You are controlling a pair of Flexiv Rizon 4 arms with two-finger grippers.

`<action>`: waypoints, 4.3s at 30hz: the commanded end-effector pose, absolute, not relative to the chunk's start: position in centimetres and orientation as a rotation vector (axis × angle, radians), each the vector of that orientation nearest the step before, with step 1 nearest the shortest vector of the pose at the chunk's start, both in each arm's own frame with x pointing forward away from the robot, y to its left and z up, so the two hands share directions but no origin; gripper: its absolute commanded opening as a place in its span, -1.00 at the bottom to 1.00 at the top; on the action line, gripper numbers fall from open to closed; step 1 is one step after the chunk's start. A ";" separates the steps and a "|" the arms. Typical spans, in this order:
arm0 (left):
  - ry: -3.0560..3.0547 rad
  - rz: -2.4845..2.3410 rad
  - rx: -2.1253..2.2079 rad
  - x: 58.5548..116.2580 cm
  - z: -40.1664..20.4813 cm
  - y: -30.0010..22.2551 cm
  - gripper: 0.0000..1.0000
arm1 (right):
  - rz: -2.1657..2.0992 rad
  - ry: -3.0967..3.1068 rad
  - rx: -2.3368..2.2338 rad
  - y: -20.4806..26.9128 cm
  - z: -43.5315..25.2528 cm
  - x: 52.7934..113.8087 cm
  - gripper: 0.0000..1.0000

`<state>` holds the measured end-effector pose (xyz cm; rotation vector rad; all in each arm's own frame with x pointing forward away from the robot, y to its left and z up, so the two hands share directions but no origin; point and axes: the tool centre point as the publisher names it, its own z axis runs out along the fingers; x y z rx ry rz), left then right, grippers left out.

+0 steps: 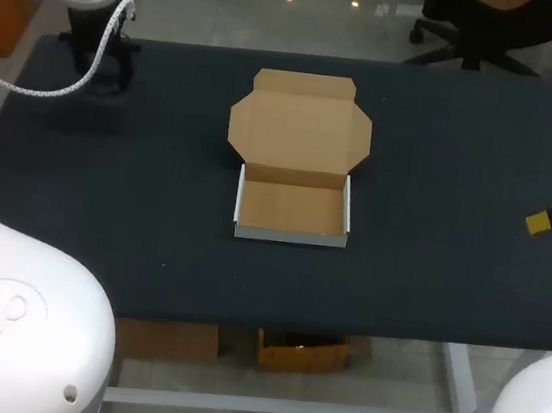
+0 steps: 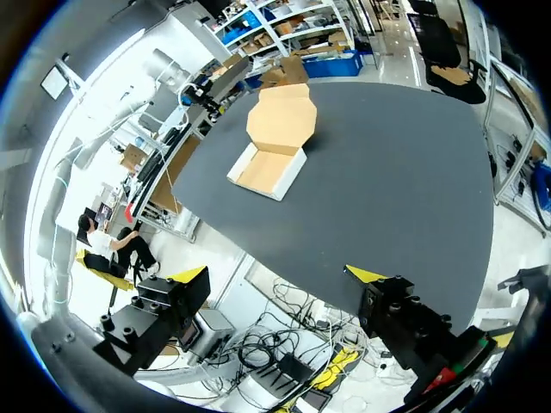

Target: Assemble the packaging by folding the flat box into shape, placing the metal phone stand inside, and closing the box properly

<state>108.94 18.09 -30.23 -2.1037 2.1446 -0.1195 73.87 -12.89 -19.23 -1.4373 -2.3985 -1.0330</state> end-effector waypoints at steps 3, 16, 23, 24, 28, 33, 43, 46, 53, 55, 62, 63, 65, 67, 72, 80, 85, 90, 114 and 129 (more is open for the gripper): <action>2.176 -0.133 -2.050 107.3 -29.5 16.6 -1.00 | -1.220 -2.547 -1.150 -13.7 -19.7 74.4 1.00; 2.299 -0.126 -1.928 104.6 -28.6 13.0 -1.00 | -0.998 -2.849 -0.766 -12.6 -20.3 75.1 1.00; 2.338 -0.122 -1.878 103.6 -28.2 11.5 -1.00 | -0.998 -2.849 -0.766 -12.6 -20.3 75.1 1.00; 2.346 -0.124 -1.866 103.5 -28.1 11.3 -1.00 | -0.998 -2.849 -0.766 -12.6 -20.3 75.1 1.00; 2.367 -0.133 -1.825 102.9 -27.8 10.3 -1.00 | -0.998 -2.849 -0.766 -12.6 -20.3 75.1 1.00; 2.385 -0.140 -1.796 102.6 -27.6 9.2 -1.00 | -0.998 -2.849 -0.766 -12.6 -20.3 75.1 1.00; 2.426 -0.152 -1.748 101.7 -27.1 7.5 -1.00 | -0.998 -2.849 -0.766 -12.6 -20.3 75.1 1.00; 2.439 -0.155 -1.726 101.3 -27.0 6.8 -1.00 | -0.998 -2.849 -0.766 -12.6 -20.3 75.1 1.00; 2.462 -0.149 -1.695 100.8 -26.9 5.7 -1.00 | -0.998 -2.849 -0.766 -12.6 -20.3 75.1 1.00; 2.466 -0.146 -1.687 100.6 -26.8 5.3 -1.00 | -0.998 -2.849 -0.766 -12.6 -20.3 75.1 1.00; 2.484 -0.153 -1.644 99.3 -26.3 3.9 -1.00 | -0.998 -2.849 -0.766 -12.6 -20.3 75.1 1.00; 2.488 -0.153 -1.640 99.2 -26.3 3.7 -1.00 | -0.998 -2.849 -0.766 -12.6 -20.3 75.1 1.00; 2.503 -0.153 -1.632 98.9 -26.3 3.2 -1.00 | -0.998 -2.849 -0.766 -12.6 -20.3 75.1 1.00; 2.507 -0.153 -1.627 98.8 -26.3 3.0 -1.00 | -0.998 -2.849 -0.766 -12.6 -20.3 75.1 1.00; 2.507 -0.153 -1.627 98.8 -26.3 3.0 -1.00 | -0.998 -2.849 -0.766 -12.6 -20.3 75.1 1.00; 2.507 -0.153 -1.627 98.8 -26.3 3.0 -1.00 | -0.998 -2.849 -0.766 -12.6 -20.3 75.1 1.00; 2.507 -0.153 -1.627 98.8 -26.3 3.0 -1.00 | -0.998 -2.849 -0.766 -12.6 -20.3 75.1 1.00; 2.512 -0.151 -1.617 98.8 -26.4 2.8 -1.00 | -0.998 -2.849 -0.766 -12.6 -20.3 75.1 1.00; 2.539 -0.187 -1.601 95.6 -26.7 -3.2 -1.00 | -0.998 -2.849 -0.766 -12.6 -20.3 75.1 1.00; 2.599 -0.226 -1.569 93.8 -27.8 -6.8 -1.00 | -0.998 -2.849 -0.766 -12.6 -20.3 75.1 1.00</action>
